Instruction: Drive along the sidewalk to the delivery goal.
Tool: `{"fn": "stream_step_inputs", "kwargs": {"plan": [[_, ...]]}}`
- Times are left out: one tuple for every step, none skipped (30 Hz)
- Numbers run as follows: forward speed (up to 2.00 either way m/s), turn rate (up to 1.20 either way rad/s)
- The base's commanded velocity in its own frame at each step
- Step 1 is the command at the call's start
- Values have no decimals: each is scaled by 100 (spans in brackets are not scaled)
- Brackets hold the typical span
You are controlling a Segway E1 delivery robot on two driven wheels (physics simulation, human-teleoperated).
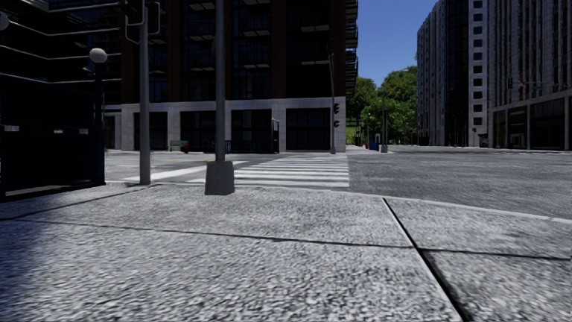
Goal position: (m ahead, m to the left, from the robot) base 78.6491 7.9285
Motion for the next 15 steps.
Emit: {"fn": "stream_step_inputs", "kwargs": {"plan": [[200, 0], [200, 0], [200, 0], [200, 0], [200, 0], [200, 0], [200, 0], [200, 0], [200, 0], [200, 0], [200, 0], [200, 0], [200, 0], [200, 0], [200, 0]]}}
